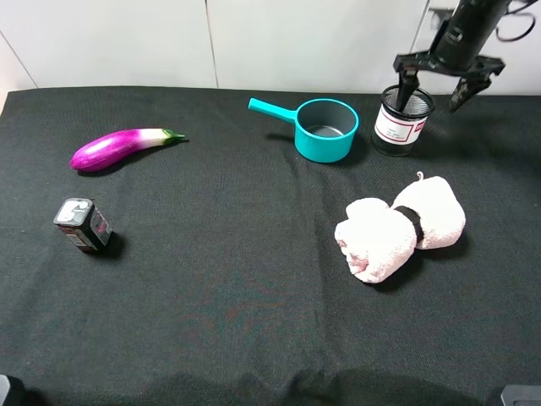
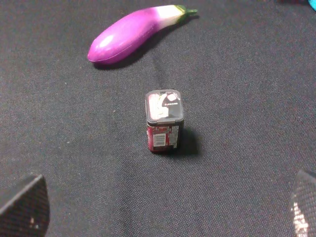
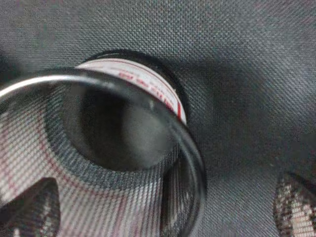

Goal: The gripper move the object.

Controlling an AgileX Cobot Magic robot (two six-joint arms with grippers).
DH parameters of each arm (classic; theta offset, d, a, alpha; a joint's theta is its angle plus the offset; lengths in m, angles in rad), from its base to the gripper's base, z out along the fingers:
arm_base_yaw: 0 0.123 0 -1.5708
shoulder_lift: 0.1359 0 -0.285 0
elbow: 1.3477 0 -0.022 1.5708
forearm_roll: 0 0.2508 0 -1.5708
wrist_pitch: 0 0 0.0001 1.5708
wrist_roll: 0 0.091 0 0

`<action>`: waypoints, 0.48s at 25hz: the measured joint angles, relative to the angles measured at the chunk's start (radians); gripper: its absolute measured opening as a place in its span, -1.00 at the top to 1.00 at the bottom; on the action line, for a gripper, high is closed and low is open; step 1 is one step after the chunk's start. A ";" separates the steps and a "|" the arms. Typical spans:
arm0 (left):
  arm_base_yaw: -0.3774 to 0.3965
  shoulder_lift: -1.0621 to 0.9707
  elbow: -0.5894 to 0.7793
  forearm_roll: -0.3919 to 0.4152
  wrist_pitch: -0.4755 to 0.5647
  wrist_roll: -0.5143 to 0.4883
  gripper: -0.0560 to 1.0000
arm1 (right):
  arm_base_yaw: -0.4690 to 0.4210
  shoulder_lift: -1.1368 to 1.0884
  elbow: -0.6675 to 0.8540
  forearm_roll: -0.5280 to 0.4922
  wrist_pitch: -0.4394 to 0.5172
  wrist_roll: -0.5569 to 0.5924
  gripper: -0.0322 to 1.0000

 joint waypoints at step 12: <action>0.000 0.000 0.000 0.000 0.000 0.000 -0.92 | 0.000 -0.203 0.000 0.037 0.014 0.000 -0.32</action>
